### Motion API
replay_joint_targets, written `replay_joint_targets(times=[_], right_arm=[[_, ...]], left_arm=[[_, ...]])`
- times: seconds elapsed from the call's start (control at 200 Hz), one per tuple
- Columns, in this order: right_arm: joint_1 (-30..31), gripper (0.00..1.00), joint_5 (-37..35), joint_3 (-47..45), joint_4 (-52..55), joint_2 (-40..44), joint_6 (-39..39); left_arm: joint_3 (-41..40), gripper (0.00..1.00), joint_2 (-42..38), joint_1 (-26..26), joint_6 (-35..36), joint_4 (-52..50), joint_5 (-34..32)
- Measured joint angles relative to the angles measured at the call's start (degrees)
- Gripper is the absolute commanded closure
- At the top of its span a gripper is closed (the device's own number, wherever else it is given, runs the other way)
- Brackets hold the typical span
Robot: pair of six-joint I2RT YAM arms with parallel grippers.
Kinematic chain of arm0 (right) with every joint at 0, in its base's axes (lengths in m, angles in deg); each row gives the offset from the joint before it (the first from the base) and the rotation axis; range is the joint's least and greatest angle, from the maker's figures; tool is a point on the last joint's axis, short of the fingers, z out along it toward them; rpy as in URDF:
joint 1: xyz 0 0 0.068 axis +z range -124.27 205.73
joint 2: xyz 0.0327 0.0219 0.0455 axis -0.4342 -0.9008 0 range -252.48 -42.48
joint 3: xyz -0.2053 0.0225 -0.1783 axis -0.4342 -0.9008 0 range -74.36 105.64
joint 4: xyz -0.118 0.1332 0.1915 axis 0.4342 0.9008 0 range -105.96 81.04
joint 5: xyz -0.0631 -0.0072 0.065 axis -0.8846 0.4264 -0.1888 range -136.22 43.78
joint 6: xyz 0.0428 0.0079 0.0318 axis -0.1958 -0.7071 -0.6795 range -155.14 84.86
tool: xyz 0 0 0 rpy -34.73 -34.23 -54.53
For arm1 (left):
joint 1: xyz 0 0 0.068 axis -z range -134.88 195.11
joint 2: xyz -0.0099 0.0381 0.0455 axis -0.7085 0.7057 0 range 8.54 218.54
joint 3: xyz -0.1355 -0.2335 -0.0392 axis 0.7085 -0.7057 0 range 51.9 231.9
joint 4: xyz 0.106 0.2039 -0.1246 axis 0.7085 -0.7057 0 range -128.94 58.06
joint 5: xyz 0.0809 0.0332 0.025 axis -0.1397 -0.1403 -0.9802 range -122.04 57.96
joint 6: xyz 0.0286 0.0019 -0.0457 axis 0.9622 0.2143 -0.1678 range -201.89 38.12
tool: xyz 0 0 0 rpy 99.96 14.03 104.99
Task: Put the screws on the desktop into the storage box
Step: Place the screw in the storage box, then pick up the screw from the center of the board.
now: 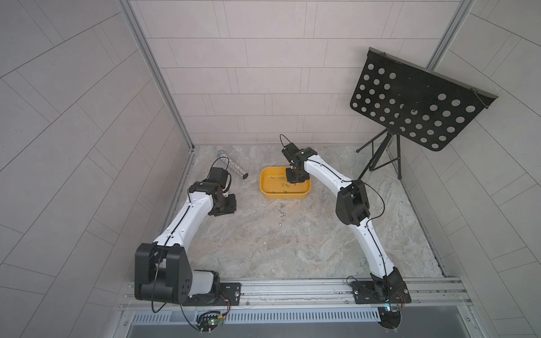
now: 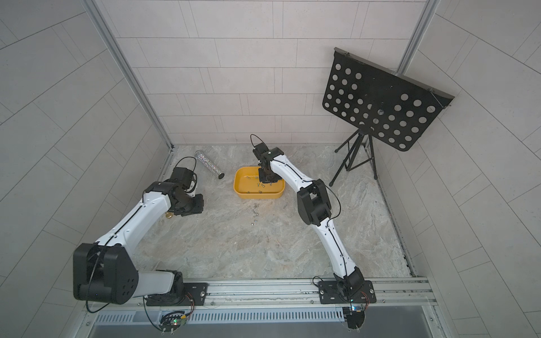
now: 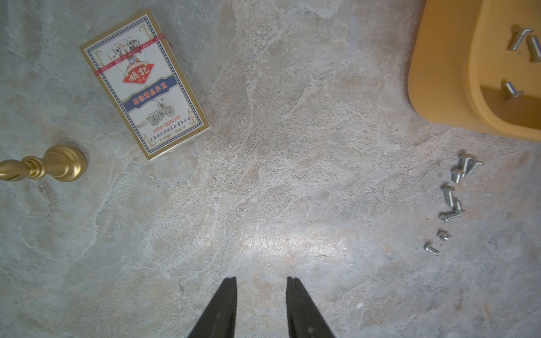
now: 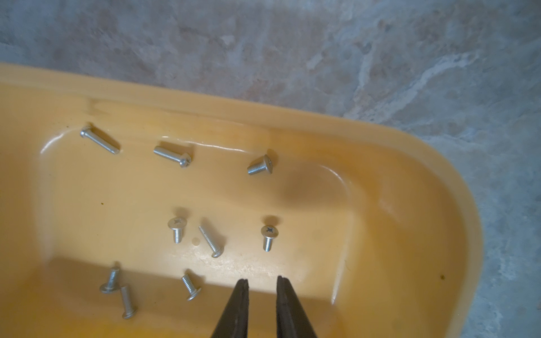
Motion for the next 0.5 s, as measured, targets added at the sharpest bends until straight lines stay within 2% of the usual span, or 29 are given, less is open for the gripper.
replay_joint_targets(times=[0.265,0.37,0.5], right_arm=[[0.00,0.72,-0.28,-2.40,-0.59,1.99,0.09],[-0.04,0.69,-0.94,-10.43,-1.99,8.70,-0.26],[-0.79,0.66,-1.20,-22.36,-5.07,21.00,-2.56]], left_arm=[[0.00,0.65,0.00,0.00,0.00,0.00,-0.02],[0.00,0.65,0.00,0.00,0.00,0.00,-0.04],[0.00,0.65,0.00,0.00,0.00,0.00,-0.07]])
